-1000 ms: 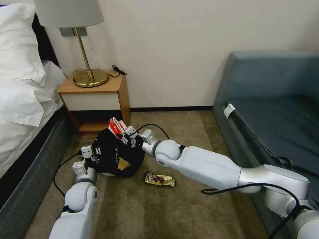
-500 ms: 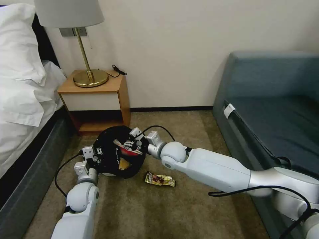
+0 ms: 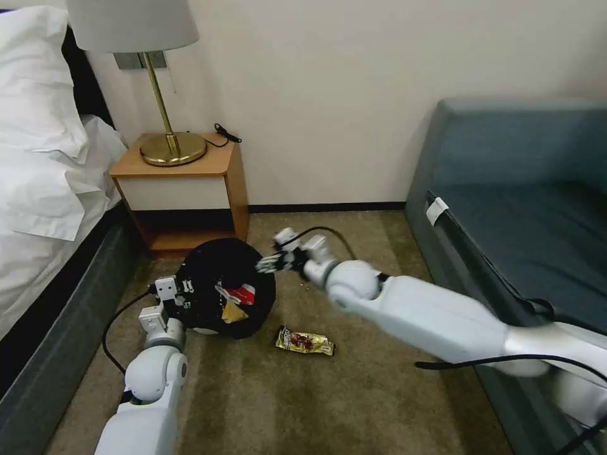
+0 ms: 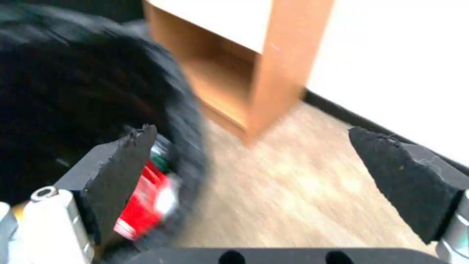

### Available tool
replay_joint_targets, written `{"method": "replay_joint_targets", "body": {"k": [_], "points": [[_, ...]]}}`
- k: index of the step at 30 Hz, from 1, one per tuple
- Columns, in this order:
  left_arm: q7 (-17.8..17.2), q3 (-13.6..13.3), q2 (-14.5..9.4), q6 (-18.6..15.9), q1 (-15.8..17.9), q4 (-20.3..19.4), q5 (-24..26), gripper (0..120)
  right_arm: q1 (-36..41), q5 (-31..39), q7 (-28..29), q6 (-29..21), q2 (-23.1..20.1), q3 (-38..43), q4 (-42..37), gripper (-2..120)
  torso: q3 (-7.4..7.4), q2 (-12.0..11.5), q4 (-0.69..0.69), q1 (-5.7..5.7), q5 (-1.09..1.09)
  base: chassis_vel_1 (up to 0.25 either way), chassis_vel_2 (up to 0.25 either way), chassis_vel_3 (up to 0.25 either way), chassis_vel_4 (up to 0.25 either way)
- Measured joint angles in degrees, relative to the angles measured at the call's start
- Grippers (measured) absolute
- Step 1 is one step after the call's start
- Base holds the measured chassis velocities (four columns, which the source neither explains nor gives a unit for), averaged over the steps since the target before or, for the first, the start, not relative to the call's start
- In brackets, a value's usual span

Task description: Pick up the trash bin, then pick up the garbage on the floor and place it into the trash bin.

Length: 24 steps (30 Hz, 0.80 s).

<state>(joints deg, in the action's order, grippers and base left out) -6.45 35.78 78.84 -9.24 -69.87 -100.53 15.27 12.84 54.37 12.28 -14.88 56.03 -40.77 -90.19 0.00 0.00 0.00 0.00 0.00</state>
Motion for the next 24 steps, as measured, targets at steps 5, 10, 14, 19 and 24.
{"method": "replay_joint_targets", "body": {"k": [5,10,14,19,24], "points": [[-0.22,0.75,-0.64,-0.09,-0.39,-0.51,0.59,4,5.17,-1.17,-0.01,-4.38,-3.47,3.91,1.54,100,0.00,0.00,0.00,0.00,0.02,0.000,0.000,0.000,0.000],[-0.09,1.44,-0.93,-0.10,-0.94,-0.65,0.82,4,9.92,-5.98,-4.22,-6.07,-5.05,5.63,4.92,100,0.00,0.00,-0.01,0.00,0.01,0.000,0.000,0.000,0.000],[-0.07,1.75,-0.87,-0.08,-1.37,-0.66,0.81,4,14.35,-10.10,-7.81,-6.29,-4.09,7.13,8.10,100,0.00,0.00,-0.01,0.00,0.01,0.000,0.000,0.000,0.000],[-0.04,2.07,-0.51,0.02,-2.06,-0.78,0.66,4,18.07,-14.51,-9.95,-5.68,-1.61,8.68,10.78,100,0.01,0.00,0.01,0.00,0.00,0.000,0.000,0.000,0.000],[-0.05,2.34,-0.39,0.06,-2.61,-1.08,0.48,4,20.32,-18.03,-12.22,-3.55,0.00,9.55,13.16,100,0.00,0.00,0.01,0.00,0.00,0.000,0.000,0.000,0.000]]}}
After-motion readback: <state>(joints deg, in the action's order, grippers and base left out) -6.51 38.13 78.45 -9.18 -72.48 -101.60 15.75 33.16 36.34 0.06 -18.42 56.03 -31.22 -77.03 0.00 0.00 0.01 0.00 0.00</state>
